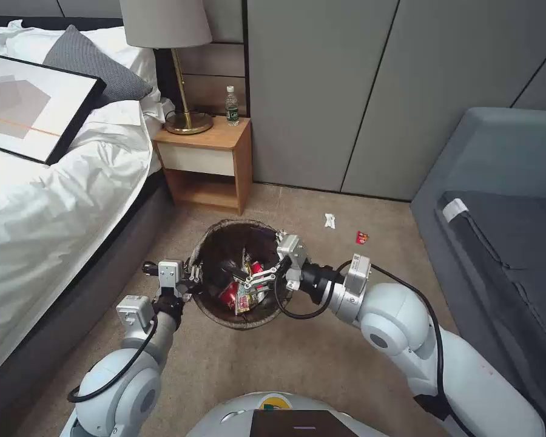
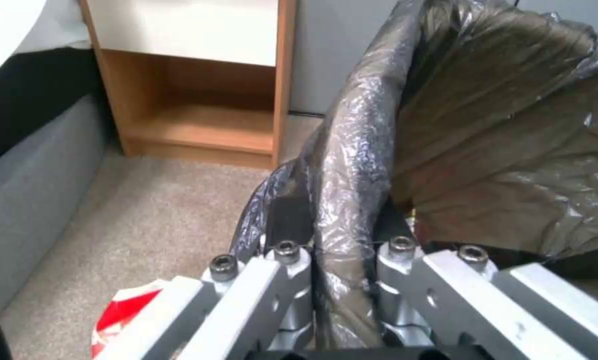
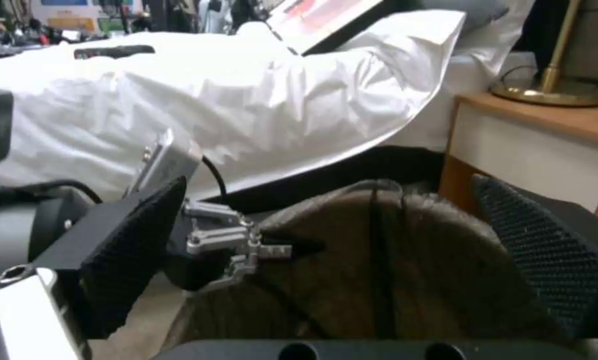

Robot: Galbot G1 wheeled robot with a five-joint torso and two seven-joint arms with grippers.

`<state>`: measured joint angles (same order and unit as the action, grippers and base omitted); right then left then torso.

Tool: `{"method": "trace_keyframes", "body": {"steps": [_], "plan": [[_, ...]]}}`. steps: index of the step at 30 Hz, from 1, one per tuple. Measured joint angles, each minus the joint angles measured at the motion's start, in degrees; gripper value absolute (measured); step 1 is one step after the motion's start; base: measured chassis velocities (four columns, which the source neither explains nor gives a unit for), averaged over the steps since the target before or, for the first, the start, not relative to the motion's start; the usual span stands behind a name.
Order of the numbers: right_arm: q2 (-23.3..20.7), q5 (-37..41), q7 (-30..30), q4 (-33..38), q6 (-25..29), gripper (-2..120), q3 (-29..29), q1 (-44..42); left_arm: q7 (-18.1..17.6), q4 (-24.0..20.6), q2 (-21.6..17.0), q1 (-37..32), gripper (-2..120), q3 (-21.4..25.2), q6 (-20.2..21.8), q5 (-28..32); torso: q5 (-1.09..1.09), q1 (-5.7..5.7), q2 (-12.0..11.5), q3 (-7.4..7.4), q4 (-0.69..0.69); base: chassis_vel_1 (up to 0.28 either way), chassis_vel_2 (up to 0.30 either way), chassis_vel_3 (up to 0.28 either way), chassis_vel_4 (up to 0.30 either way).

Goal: Pick up the trash bin, then pick up the garbage from the floor and place it into the trash bin.

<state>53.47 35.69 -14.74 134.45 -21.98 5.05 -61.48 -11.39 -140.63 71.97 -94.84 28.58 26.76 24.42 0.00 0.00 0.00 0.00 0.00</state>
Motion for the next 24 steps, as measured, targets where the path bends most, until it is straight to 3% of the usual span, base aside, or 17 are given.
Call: {"method": "trace_keyframes", "body": {"steps": [12, 18, 24], "plan": [[-1.12, 7.57, 7.20, 7.06, 2.86, 100, 7.41, -3.15, 0.21, 0.39, 0.56, -0.19, 7, -0.08, -0.30, -0.18, 0.00, 0.00, 0.00, 0.00, 0.01, 0.000, 0.000, 0.000, 0.000], [-1.37, 5.90, 10.28, 7.43, 4.85, 100, 10.29, -6.26, 0.26, 0.42, 0.71, -0.17, 7, -0.04, -0.48, -0.18, 0.00, 0.00, 0.00, 0.00, 0.00, 0.000, 0.000, 0.000, 0.000], [1.21, 1.94, 14.53, 5.96, 7.78, 100, 15.50, -11.24, 0.37, 0.42, 0.82, -0.17, 7, 0.06, -0.82, -0.17, -0.01, 0.00, 0.00, 0.00, 0.01, 0.000, 0.000, 0.000, 0.000]]}}
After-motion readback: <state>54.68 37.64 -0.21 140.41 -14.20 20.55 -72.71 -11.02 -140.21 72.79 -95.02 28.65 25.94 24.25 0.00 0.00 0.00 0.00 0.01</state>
